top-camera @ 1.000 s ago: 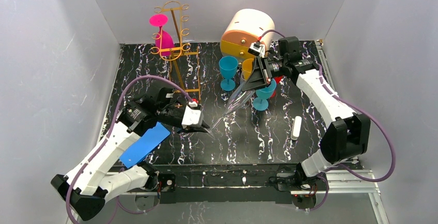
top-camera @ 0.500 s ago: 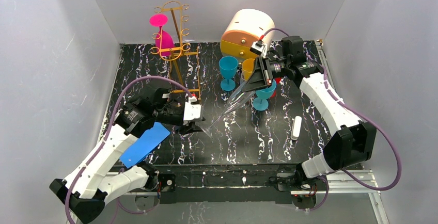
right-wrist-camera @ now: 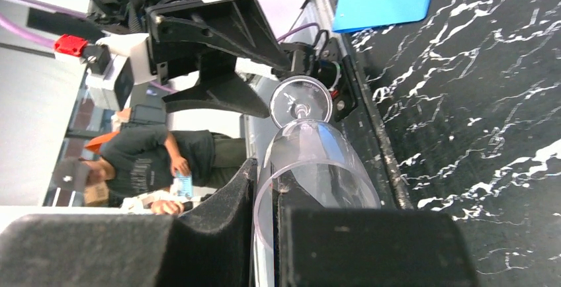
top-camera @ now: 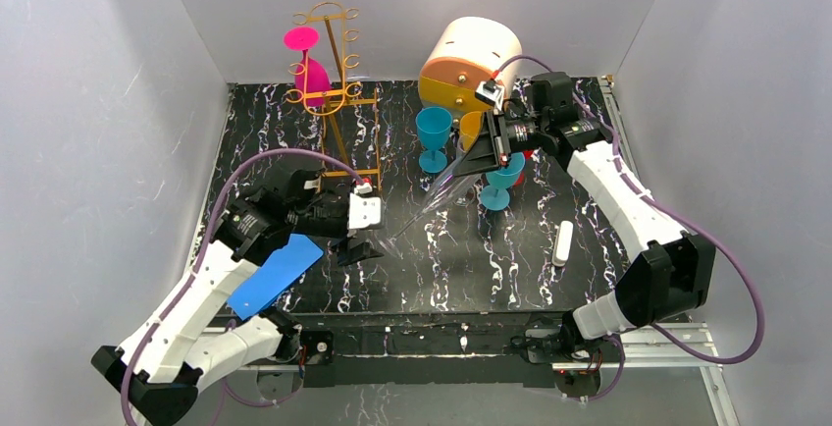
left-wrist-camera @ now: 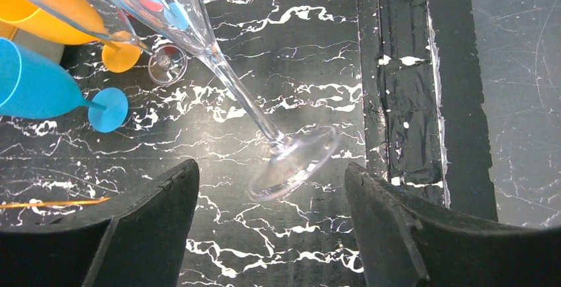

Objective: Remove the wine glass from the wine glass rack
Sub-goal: Place the wine glass at the center of the board.

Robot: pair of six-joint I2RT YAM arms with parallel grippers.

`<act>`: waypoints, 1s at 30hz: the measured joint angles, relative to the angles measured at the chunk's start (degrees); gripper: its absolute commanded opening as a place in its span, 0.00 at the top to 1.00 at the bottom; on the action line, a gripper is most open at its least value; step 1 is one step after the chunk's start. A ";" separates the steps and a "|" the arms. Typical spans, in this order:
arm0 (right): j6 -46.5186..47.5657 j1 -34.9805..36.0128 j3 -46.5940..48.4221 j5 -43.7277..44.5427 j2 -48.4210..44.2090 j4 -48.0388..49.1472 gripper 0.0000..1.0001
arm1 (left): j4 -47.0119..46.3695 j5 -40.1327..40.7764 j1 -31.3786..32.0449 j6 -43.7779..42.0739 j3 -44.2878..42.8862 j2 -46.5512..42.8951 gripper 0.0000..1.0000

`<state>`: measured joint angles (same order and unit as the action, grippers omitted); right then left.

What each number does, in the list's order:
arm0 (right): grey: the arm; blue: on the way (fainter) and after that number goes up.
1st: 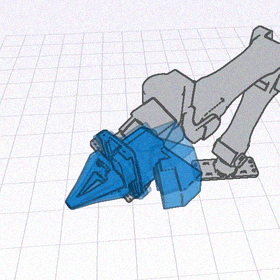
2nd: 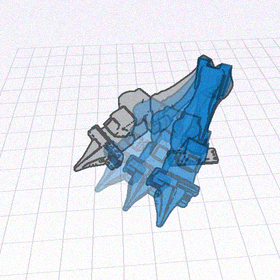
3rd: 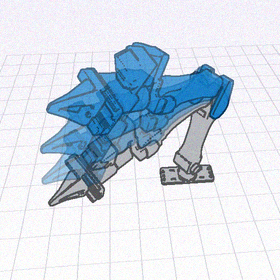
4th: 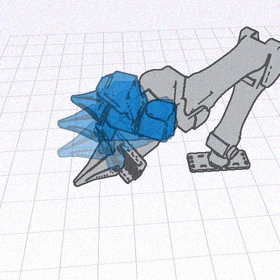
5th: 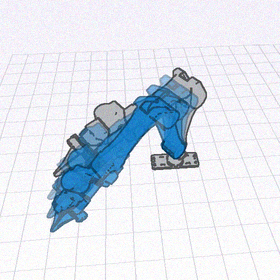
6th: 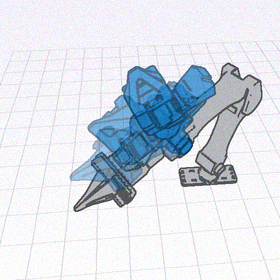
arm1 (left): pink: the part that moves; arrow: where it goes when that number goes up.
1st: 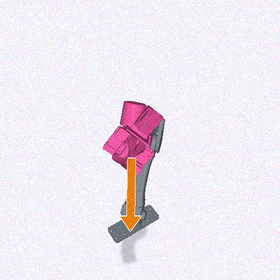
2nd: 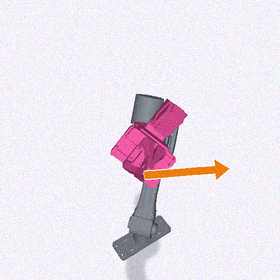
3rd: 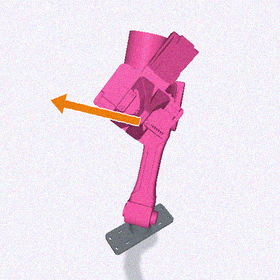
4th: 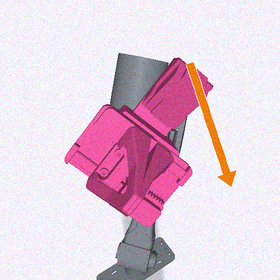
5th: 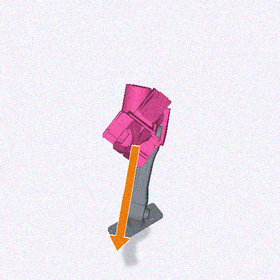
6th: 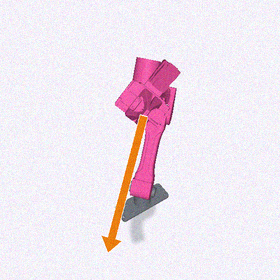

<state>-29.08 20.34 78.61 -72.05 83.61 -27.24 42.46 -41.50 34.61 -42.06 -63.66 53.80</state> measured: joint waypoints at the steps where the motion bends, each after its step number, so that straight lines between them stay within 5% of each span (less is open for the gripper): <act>1: 0.33 0.00 0.00 0.87 -0.11 -0.02 0.99 | -0.11 0.42 0.00 0.20 0.15 -0.39 0.04; 18: 9.90 1.27 0.00 37.22 -7.87 -13.22 0.99 | -21.05 32.28 0.00 33.11 12.90 -12.57 0.02; 30: 14.34 11.85 -0.83 66.84 -10.54 -22.25 0.99 | -18.43 46.88 0.00 50.86 8.66 -5.27 0.02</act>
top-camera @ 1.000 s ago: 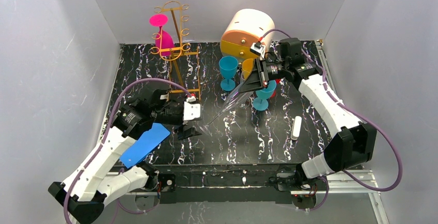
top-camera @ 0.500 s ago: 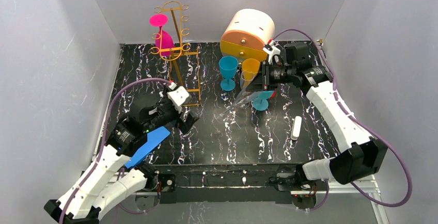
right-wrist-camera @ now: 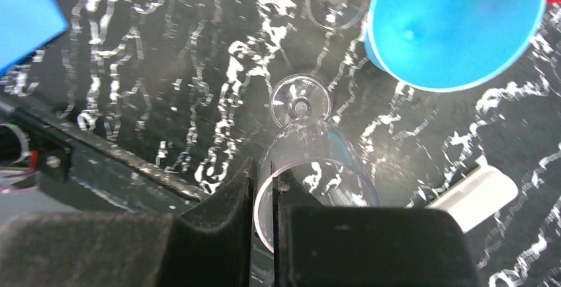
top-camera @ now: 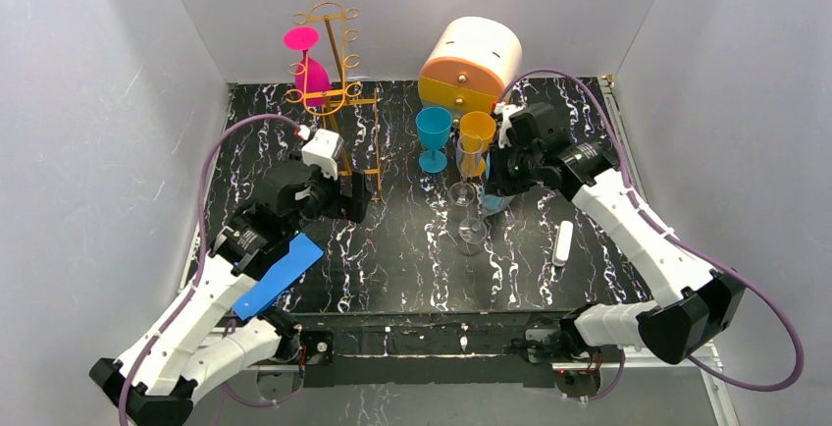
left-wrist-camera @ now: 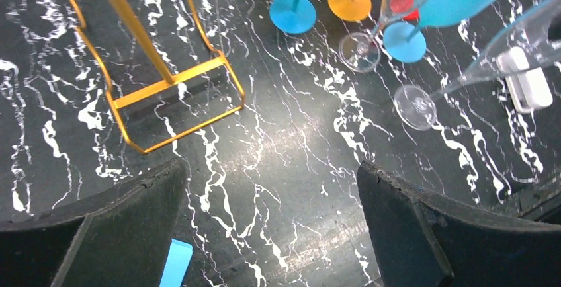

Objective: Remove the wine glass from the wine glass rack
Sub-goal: Place the wine glass at the center of the board.

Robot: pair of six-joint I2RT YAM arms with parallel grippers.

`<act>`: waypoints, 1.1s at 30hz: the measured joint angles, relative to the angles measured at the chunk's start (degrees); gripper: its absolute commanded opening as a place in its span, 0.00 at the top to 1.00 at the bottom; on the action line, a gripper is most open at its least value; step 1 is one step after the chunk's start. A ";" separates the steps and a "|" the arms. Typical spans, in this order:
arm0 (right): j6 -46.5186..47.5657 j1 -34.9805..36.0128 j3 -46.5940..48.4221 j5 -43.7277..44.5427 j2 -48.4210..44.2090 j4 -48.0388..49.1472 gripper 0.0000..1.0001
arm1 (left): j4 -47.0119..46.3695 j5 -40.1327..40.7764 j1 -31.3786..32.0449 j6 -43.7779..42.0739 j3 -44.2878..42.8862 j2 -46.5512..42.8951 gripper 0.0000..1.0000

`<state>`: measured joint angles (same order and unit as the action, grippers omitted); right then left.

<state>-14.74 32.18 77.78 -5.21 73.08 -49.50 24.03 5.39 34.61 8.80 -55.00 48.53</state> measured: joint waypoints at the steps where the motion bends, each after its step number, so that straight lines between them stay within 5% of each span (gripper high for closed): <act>1: -0.02 0.46 0.00 2.19 0.35 -0.87 0.99 | 0.26 0.92 0.00 0.59 -0.39 -0.24 0.02; 14: -0.39 1.70 0.00 15.45 4.46 -4.55 0.99 | 4.74 9.35 0.00 1.86 -5.14 -0.44 0.02; 33: -0.07 1.77 0.28 15.15 6.14 -3.61 0.91 | 12.39 13.88 -0.57 4.31 -12.92 8.50 0.02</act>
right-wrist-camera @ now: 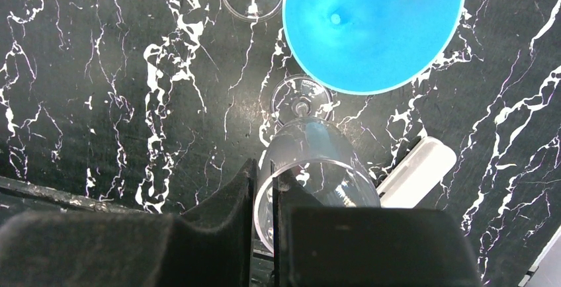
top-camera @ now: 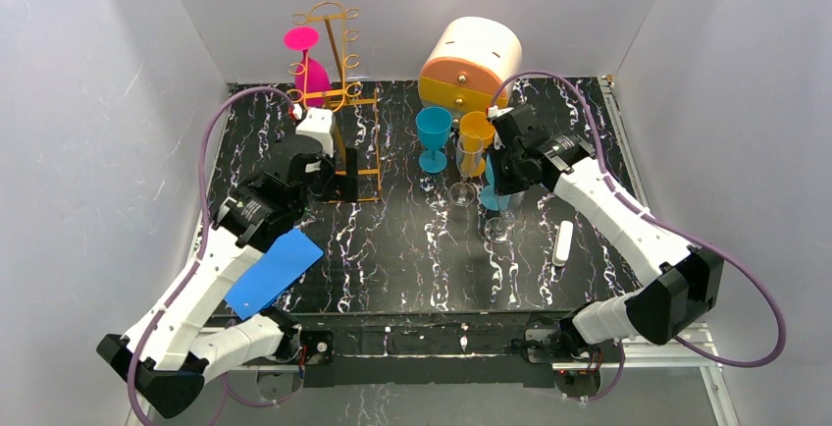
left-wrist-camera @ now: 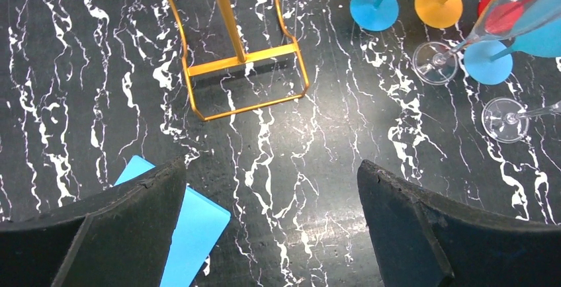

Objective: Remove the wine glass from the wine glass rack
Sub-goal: Place the wine glass at the center of the board.

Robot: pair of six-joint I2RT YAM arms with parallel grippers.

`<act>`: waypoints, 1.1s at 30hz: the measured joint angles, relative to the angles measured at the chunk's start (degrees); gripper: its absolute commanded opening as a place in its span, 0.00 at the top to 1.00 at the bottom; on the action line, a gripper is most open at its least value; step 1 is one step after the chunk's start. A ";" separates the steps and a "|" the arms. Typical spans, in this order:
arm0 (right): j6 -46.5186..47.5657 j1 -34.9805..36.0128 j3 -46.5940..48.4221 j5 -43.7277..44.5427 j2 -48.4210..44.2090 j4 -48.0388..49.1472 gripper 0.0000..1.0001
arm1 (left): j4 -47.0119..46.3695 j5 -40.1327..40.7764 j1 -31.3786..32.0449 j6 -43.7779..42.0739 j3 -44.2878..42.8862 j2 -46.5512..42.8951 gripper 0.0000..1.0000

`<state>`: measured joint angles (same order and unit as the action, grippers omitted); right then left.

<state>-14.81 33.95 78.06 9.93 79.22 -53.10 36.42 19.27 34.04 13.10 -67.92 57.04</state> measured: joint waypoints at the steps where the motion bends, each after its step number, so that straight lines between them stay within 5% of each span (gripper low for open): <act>1: 0.07 0.00 0.20 0.04 0.26 0.13 0.91 | 0.39 0.00 -0.31 0.17 -0.24 0.31 0.02; 11: 0.90 0.00 1.60 0.28 1.95 0.66 0.71 | 3.06 -3.87 -11.41 2.01 -3.74 1.84 0.02; 24: 2.60 -0.02 3.39 -0.02 2.80 -1.25 0.59 | 5.99 -5.88 -20.24 4.72 -9.20 4.98 0.02; 33: 3.23 -0.02 10.75 -0.42 2.80 -3.76 0.54 | 8.07 0.87 -21.57 -0.17 -24.44 13.07 0.02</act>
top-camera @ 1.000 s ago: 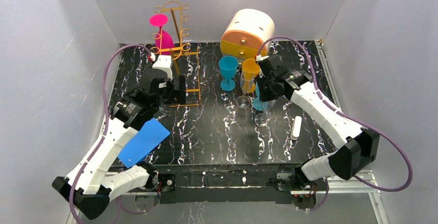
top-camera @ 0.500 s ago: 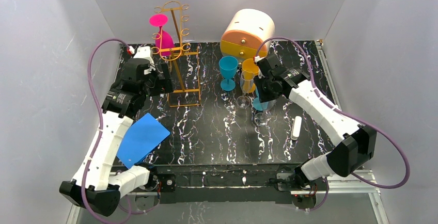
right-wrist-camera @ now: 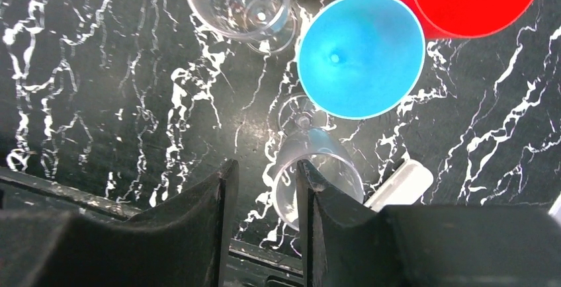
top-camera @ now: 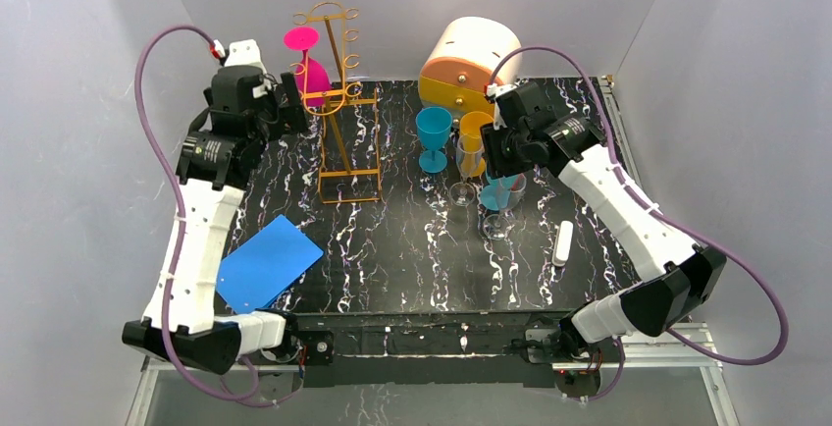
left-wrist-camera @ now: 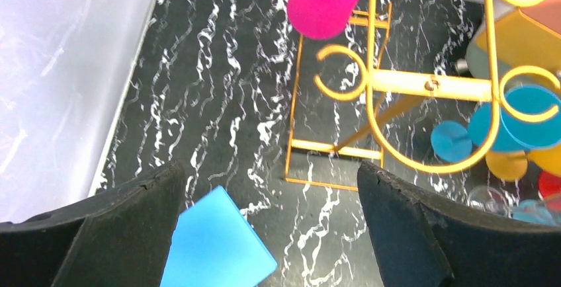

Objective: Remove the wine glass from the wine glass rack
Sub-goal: Place the wine glass at the center of the board.

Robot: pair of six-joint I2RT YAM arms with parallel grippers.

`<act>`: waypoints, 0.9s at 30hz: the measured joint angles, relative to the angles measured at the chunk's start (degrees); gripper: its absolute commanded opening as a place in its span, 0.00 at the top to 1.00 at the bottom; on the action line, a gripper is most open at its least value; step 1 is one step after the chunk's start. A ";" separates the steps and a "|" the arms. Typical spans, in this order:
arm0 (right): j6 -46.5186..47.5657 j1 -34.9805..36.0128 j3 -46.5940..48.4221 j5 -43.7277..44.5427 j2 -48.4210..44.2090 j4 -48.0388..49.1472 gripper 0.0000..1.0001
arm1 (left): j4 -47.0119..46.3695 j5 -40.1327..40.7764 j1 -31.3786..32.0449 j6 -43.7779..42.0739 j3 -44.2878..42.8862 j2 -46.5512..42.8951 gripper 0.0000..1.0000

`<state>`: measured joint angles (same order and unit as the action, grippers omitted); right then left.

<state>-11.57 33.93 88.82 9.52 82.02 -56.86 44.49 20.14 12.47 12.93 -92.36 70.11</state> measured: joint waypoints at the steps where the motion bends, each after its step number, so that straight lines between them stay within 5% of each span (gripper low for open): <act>1: 0.00 0.00 0.87 -0.55 0.00 -0.07 0.54 | -0.04 0.15 -0.44 -0.44 -1.16 0.81 0.02; 11: -2.64 0.00 1.36 -8.96 -3.32 2.29 0.48 | -1.64 -12.57 -10.75 -0.76 -20.00 16.98 0.02; 19: -8.15 0.00 -3.50 -17.11 -7.45 8.11 0.46 | -8.15 -27.39 -18.75 6.08 -20.50 22.73 0.03; 27: -12.02 0.00 -4.57 -24.22 -7.63 10.93 0.48 | -15.82 -36.76 -21.40 10.32 -22.18 26.16 0.17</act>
<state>-23.59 33.93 84.25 -14.70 74.39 -45.93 28.67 -16.62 -8.93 23.24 -114.54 96.27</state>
